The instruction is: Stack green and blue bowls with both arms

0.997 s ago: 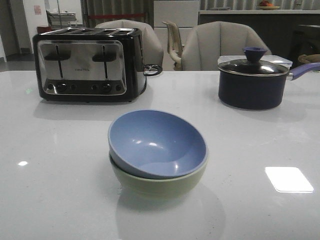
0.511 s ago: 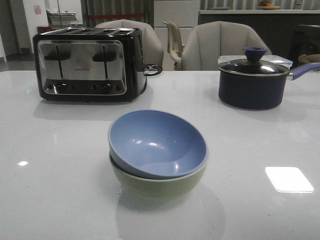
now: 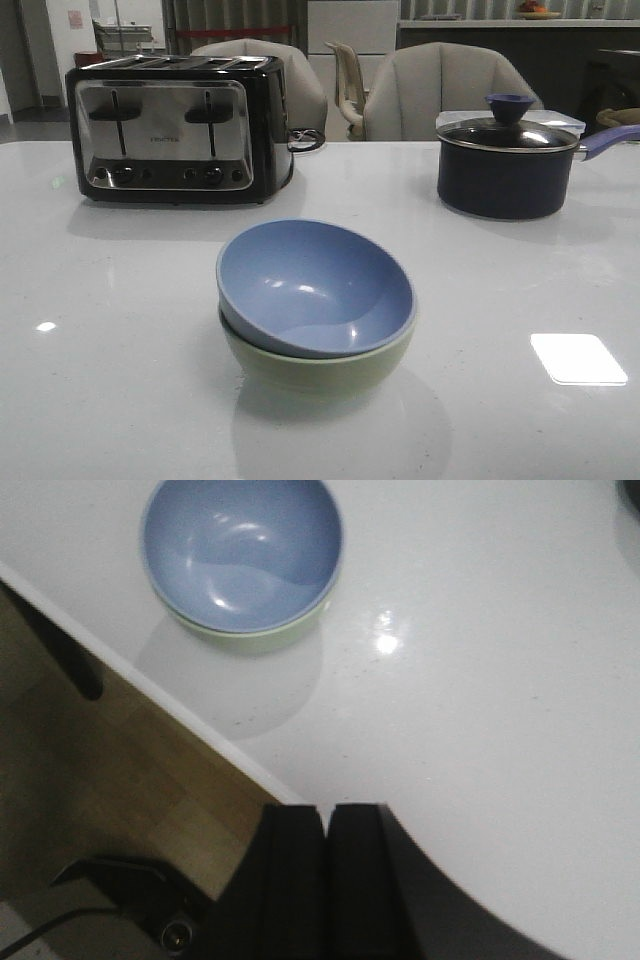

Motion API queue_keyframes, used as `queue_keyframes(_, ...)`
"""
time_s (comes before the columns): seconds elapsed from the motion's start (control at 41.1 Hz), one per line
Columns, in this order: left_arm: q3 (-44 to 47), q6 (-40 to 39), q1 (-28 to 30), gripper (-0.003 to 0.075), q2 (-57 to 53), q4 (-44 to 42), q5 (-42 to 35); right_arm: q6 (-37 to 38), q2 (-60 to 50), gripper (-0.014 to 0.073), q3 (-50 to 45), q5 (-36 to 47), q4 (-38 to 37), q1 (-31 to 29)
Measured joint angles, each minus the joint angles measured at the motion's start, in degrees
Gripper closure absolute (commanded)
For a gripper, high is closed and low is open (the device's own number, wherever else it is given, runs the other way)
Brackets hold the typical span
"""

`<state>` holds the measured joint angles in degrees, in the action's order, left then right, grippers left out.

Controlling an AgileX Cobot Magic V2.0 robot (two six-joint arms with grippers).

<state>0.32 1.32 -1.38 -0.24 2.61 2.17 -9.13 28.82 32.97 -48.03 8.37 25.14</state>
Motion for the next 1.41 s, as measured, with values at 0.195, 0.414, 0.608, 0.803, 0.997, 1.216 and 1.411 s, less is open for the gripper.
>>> queue_keyframes(0.195,0.0,0.0,0.0,0.0619,0.0,0.0,0.0,0.0,-14.52,0.0559,-11.79,12.54,-0.57,-13.46)
queue_keyframes(0.414,0.0,0.0,0.0,0.0619,0.0,0.0,0.0,0.0,-26.76,0.0559,-25.62,29.42,-0.56,-22.94)
queue_keyframes(0.608,0.0,0.0,0.0,0.0619,0.0,0.0,0.0,0.0,-29.4,0.0559,-33.39,39.96,-0.56,-24.89)
queue_keyframes(0.803,0.0,0.0,0.0,0.0619,0.0,0.0,0.0,0.0,-29.4,0.0559,-34.59,43.03,-0.56,-25.66)
queue_keyframes(0.997,0.0,0.0,0.0,0.0619,0.0,0.0,0.0,0.0,-29.4,0.0559,-34.59,43.25,-0.56,-25.66)
queue_keyframes(1.216,0.0,0.0,0.0,0.0619,0.0,0.0,0.0,5.23,-29.4,0.0559,-34.59,45.54,-4.95,-25.22)
queue_keyframes(1.411,0.0,0.0,0.0,0.0619,0.0,0.0,0.0,10.01,-29.4,0.0559,-34.59,48.39,-9.43,-23.14)
